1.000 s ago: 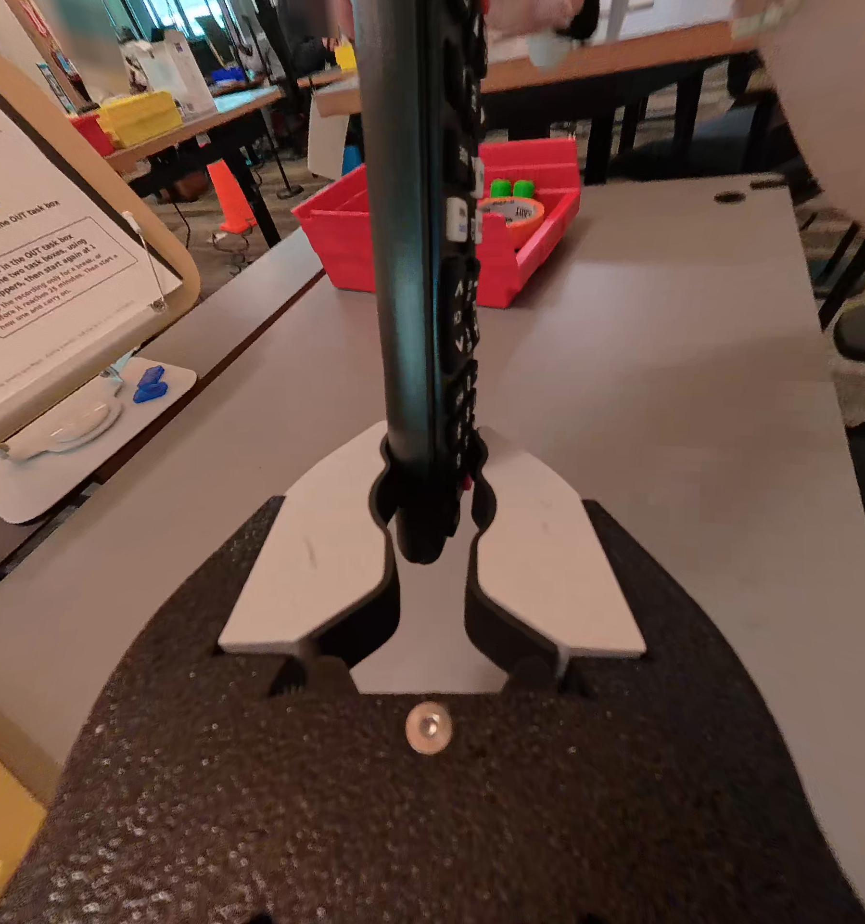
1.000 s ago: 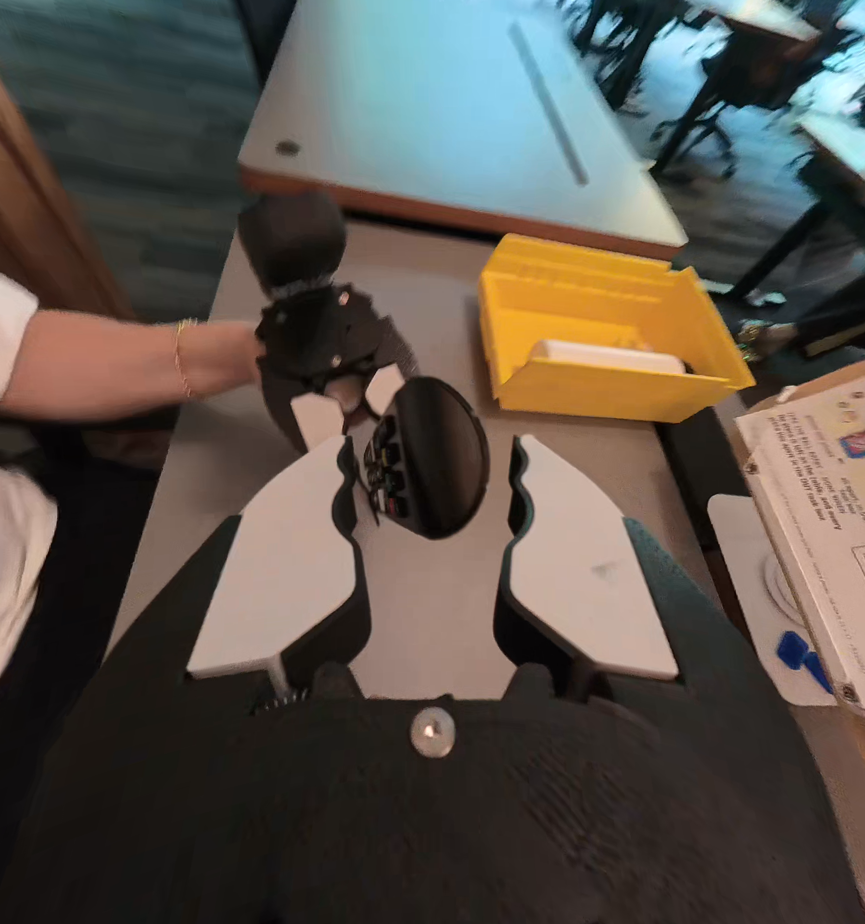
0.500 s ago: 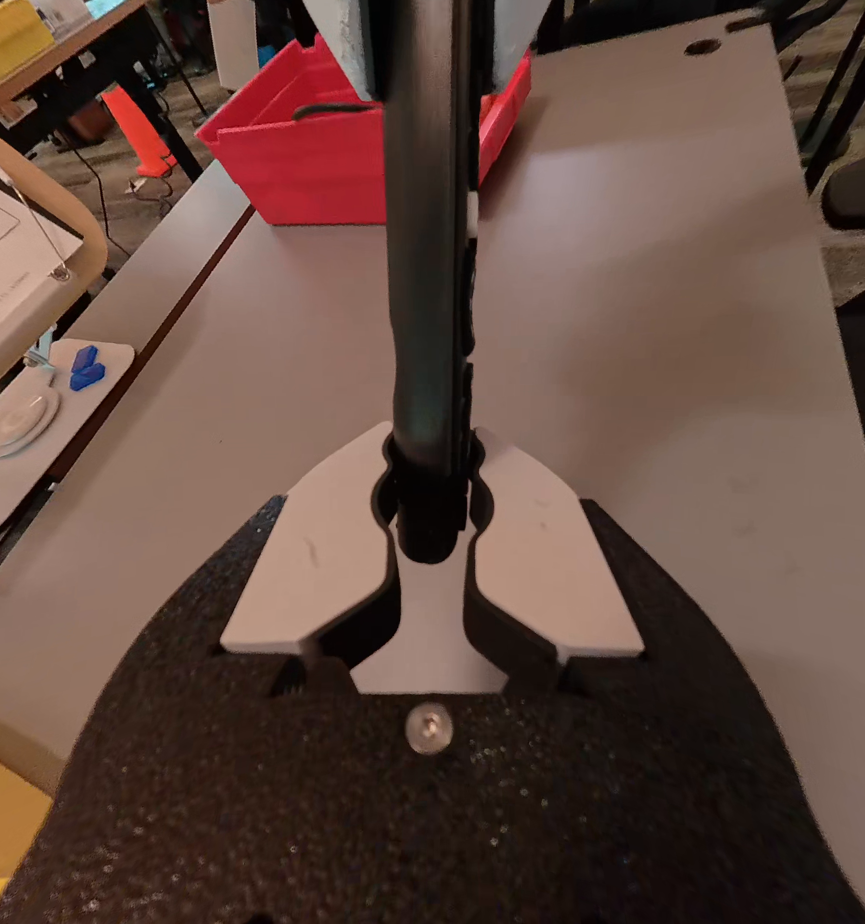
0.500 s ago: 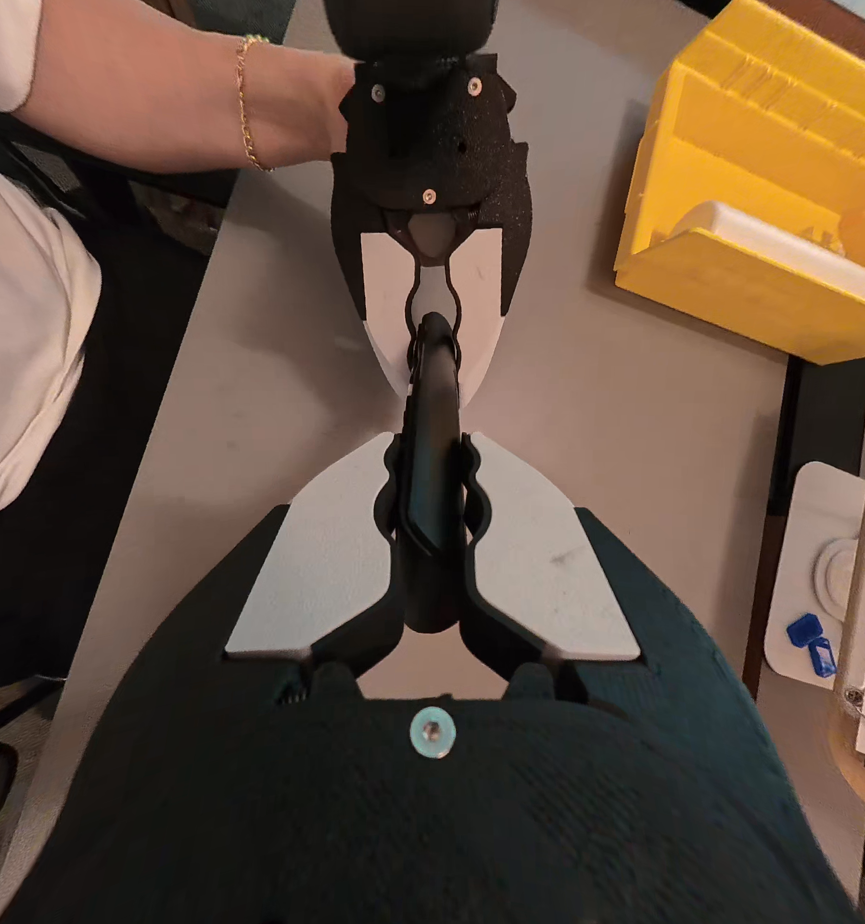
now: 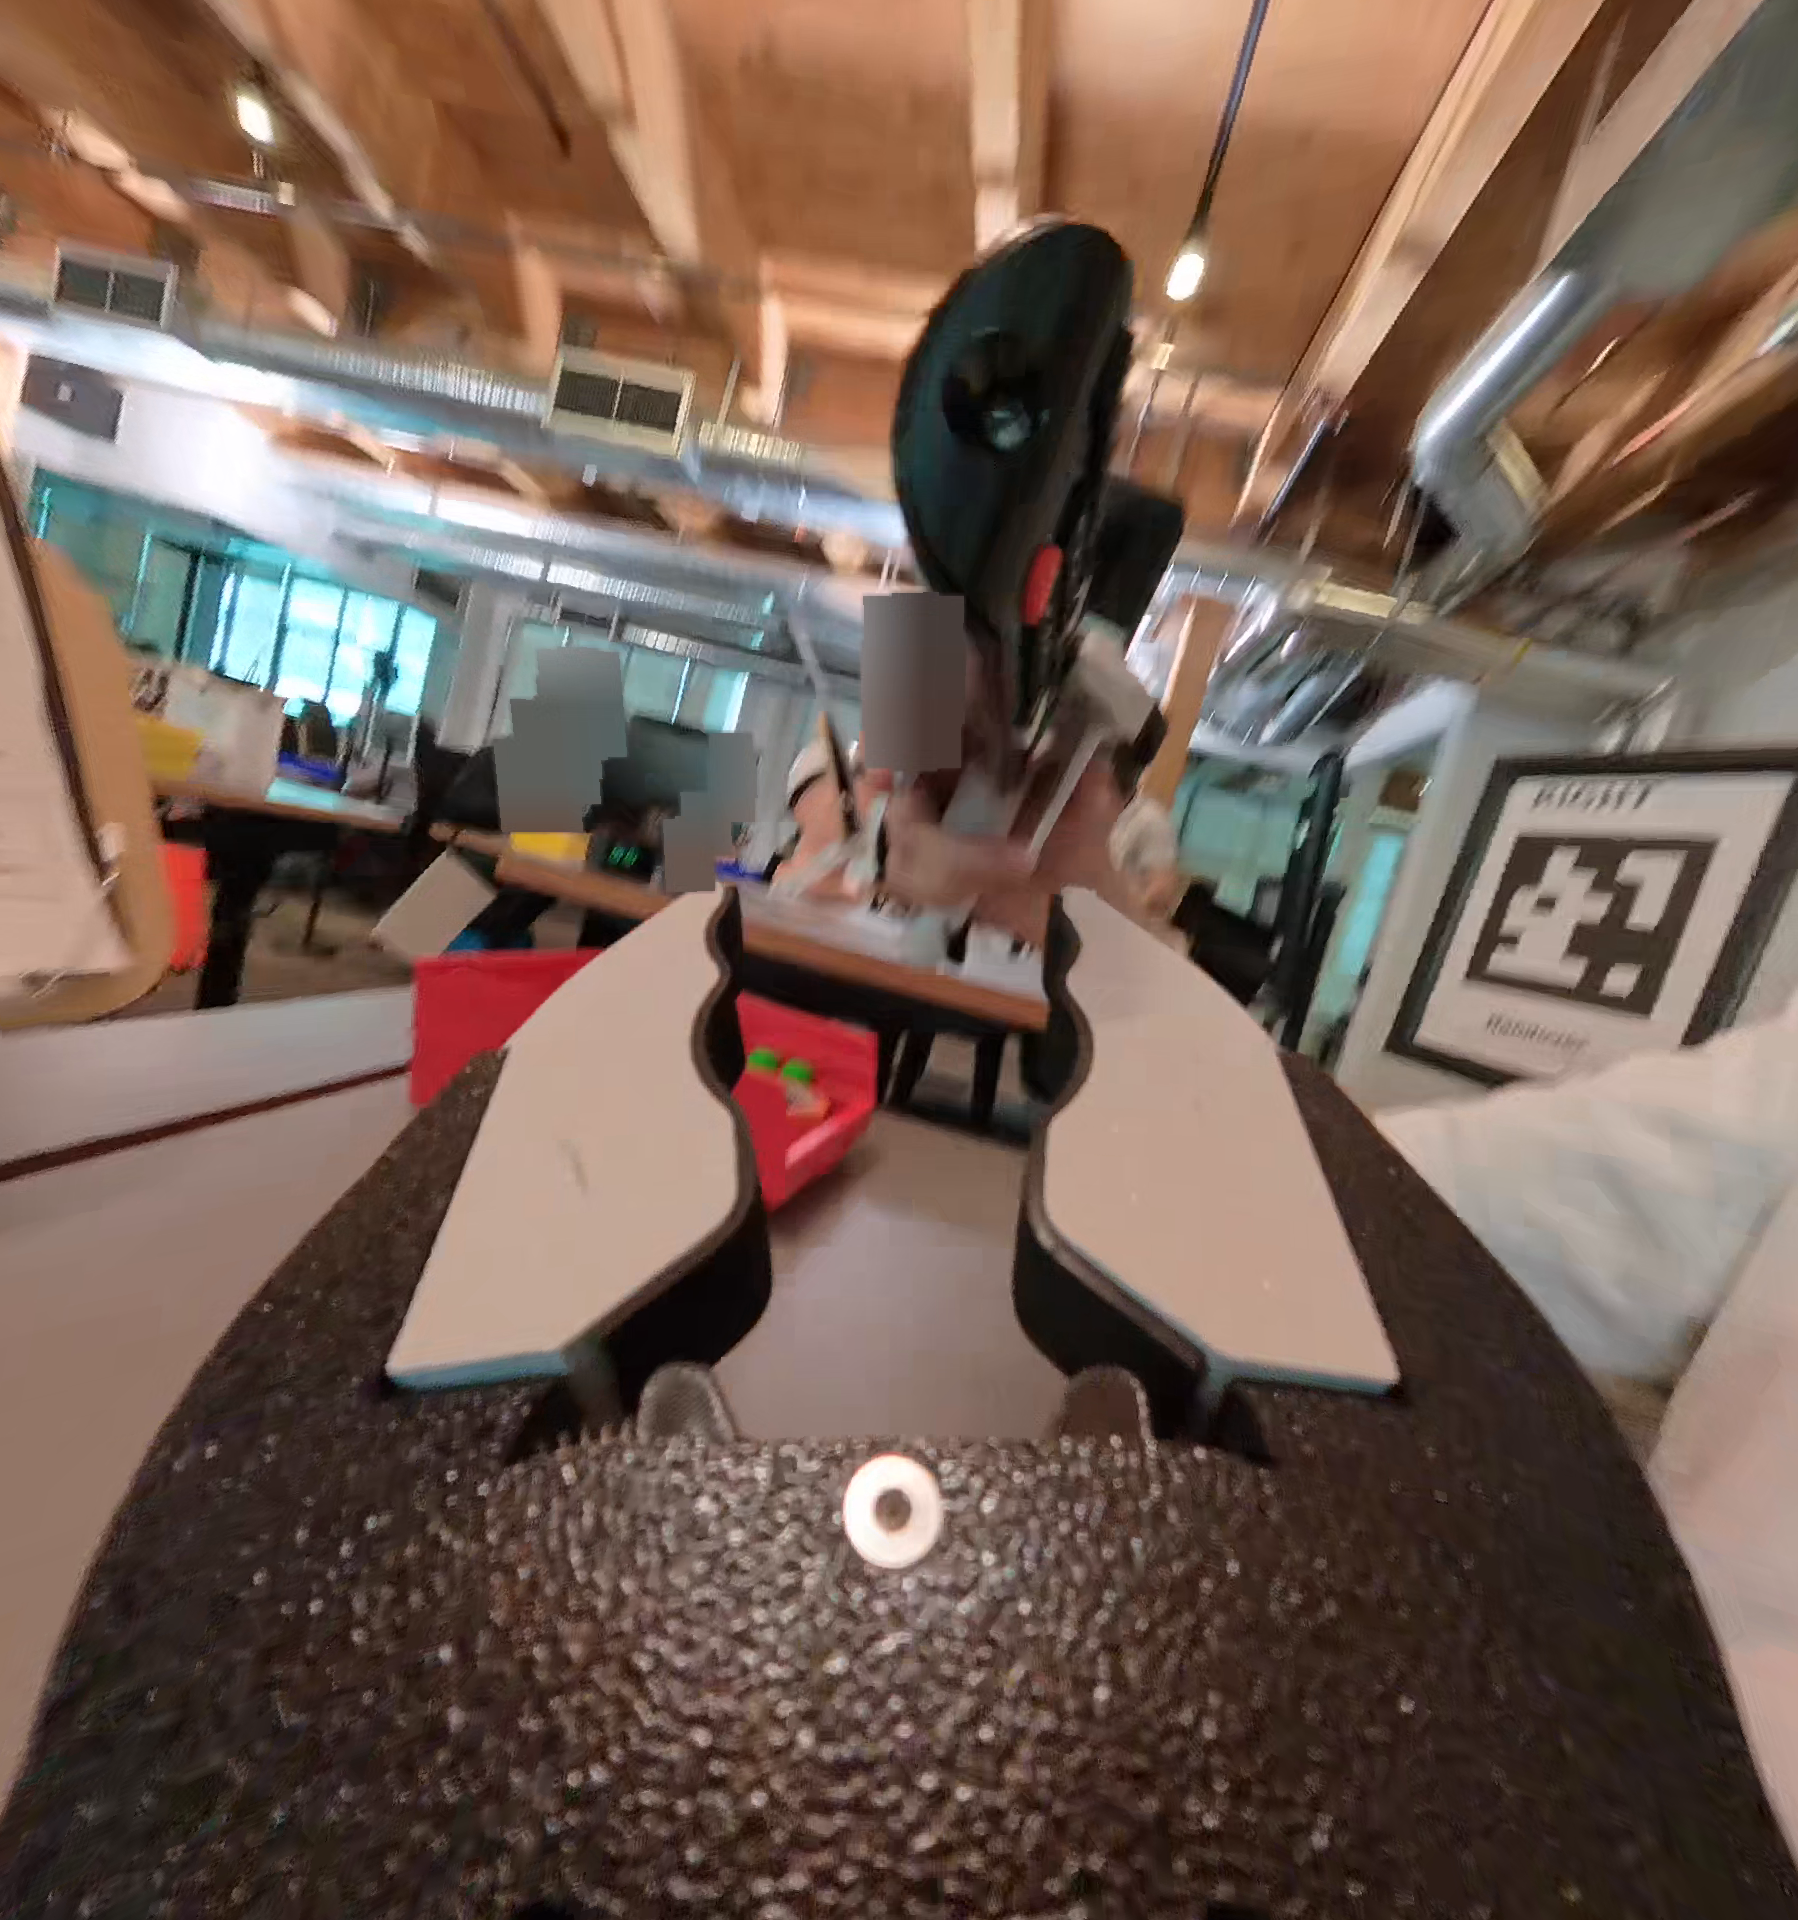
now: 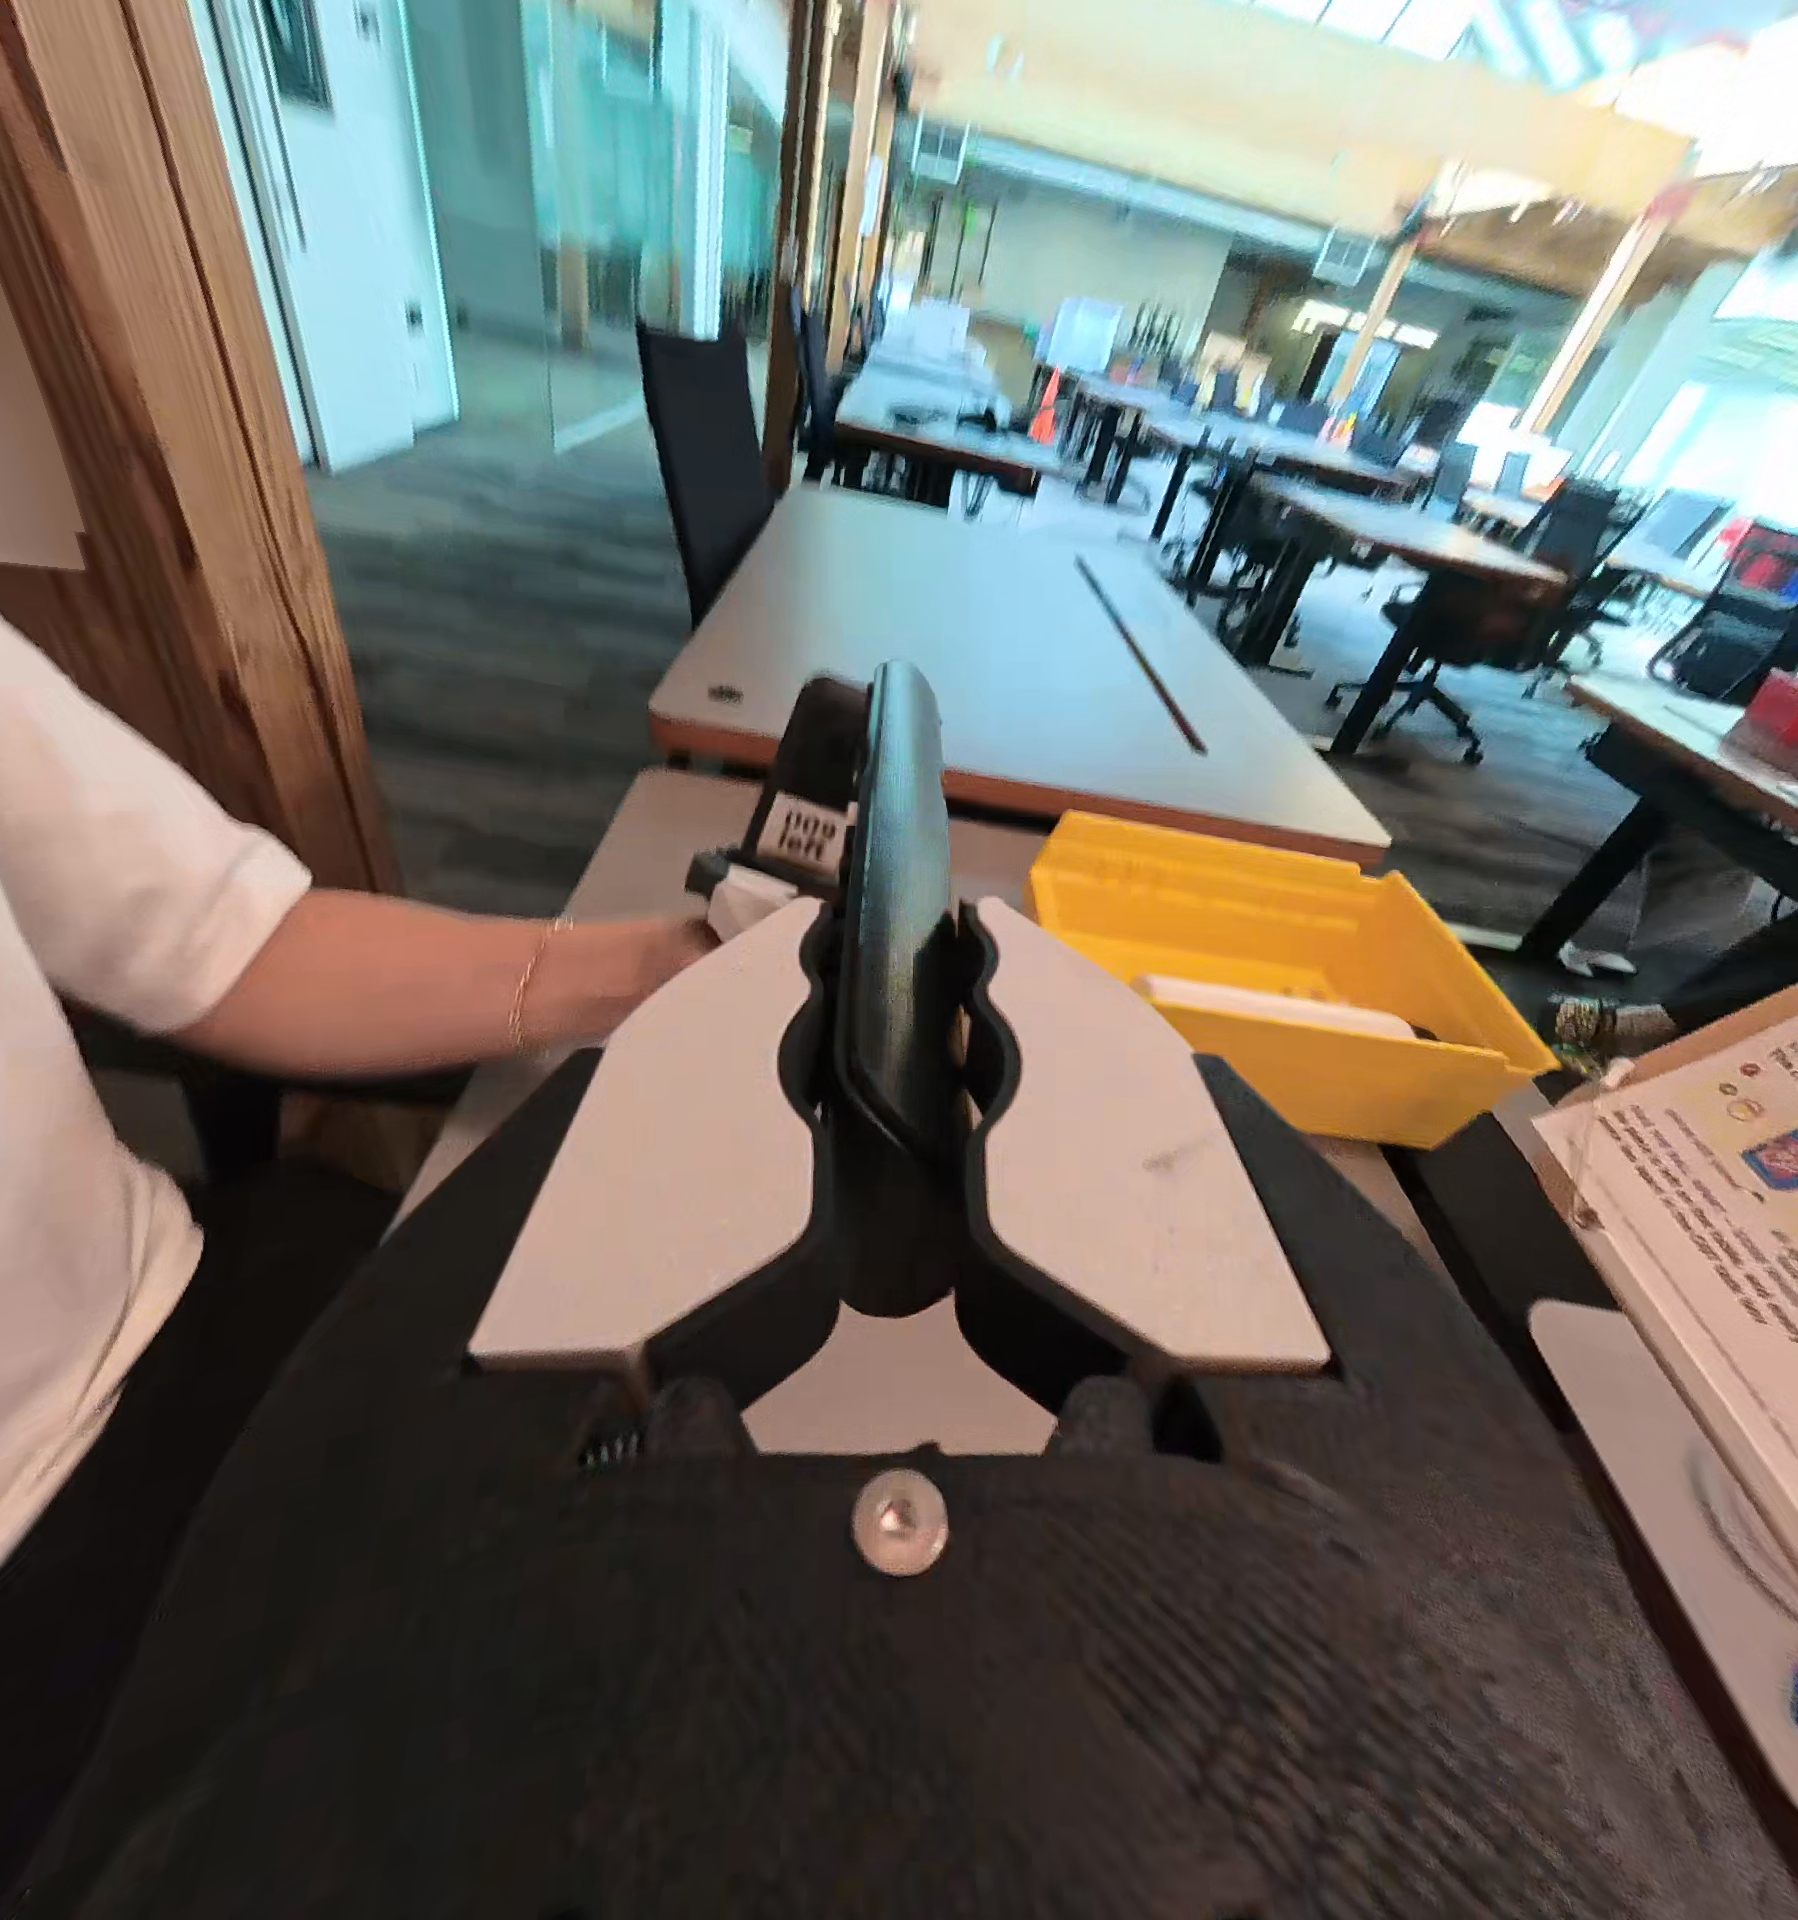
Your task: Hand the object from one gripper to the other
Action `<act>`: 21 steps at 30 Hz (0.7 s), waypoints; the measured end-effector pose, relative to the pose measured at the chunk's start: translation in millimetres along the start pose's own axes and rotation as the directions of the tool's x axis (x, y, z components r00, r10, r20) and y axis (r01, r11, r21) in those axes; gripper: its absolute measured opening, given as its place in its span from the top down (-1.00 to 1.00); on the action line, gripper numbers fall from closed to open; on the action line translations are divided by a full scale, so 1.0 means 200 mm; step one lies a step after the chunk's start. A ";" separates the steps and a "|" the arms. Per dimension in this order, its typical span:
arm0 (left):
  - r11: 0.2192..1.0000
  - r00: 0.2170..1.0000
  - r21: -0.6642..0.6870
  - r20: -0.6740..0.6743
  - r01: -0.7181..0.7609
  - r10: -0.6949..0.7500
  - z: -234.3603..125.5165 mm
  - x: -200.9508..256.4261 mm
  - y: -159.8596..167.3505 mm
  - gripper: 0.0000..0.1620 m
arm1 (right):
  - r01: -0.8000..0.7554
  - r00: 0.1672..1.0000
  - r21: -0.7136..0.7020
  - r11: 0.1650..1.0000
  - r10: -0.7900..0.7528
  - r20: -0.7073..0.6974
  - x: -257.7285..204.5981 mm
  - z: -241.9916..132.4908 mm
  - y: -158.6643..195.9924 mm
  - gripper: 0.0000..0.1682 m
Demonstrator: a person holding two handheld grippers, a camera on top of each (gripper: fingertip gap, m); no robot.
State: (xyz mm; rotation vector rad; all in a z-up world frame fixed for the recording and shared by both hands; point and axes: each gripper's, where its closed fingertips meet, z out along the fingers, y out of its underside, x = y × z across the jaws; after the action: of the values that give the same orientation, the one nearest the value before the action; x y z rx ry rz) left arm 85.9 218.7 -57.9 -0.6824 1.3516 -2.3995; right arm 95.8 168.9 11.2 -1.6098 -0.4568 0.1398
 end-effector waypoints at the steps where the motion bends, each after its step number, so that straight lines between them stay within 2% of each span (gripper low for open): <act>1: 0.999 1.000 0.051 -0.022 0.016 -0.015 0.03 0.03 -0.02 0.34 | -0.017 1.000 0.046 0.999 0.018 -0.023 0.00 0.02 0.00 0.74; 3: 0.996 0.998 0.085 -0.053 0.021 -0.017 0.07 0.08 -0.02 0.38 | -0.063 0.994 0.126 0.990 0.073 -0.079 0.01 0.07 0.03 0.75; 5: 0.995 1.000 0.099 -0.028 0.010 -0.007 0.08 0.08 -0.02 0.42 | -0.096 0.988 0.190 0.977 0.117 -0.102 0.00 0.11 0.08 0.74; 7: 0.991 1.000 0.132 0.008 0.012 -0.014 0.08 0.06 -0.04 0.46 | -0.137 0.985 0.223 0.965 0.157 -0.076 -0.04 0.15 0.12 0.74; 10: 0.988 0.999 0.150 -0.012 0.034 -0.033 0.06 0.05 -0.05 0.71 | -0.186 0.971 0.251 0.950 0.217 -0.100 -0.03 0.19 0.19 0.75; 13: 0.989 0.998 0.134 -0.033 0.059 -0.055 0.05 0.04 -0.04 0.75 | -0.257 0.955 0.291 0.922 0.288 -0.071 -0.03 0.19 0.23 0.74; 15: 0.998 1.000 0.055 0.022 0.007 -0.008 0.05 0.01 0.00 0.75 | -0.271 0.950 0.219 0.937 0.297 -0.098 -0.02 0.19 0.31 0.74; 17: 0.996 0.995 -0.075 0.088 -0.043 0.050 0.05 -0.02 0.05 0.76 | -0.222 0.950 0.169 0.960 0.252 -0.186 0.02 0.15 0.35 0.67; 18: 0.987 0.989 -0.142 0.119 -0.072 0.089 0.05 -0.04 0.07 0.76 | -0.195 0.948 0.158 0.968 0.227 -0.222 0.04 0.12 0.34 0.60; 21: 0.921 0.958 -0.361 0.180 -0.148 0.225 0.02 -0.07 0.14 0.76 | -0.102 0.961 0.052 0.993 0.112 -0.254 0.05 0.09 0.29 0.60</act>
State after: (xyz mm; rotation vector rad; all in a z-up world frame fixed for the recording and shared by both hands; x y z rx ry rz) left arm 101.0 207.3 -83.4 -0.8337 1.6729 -1.8948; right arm 110.0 187.7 -46.1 -1.5888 -0.1663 0.0201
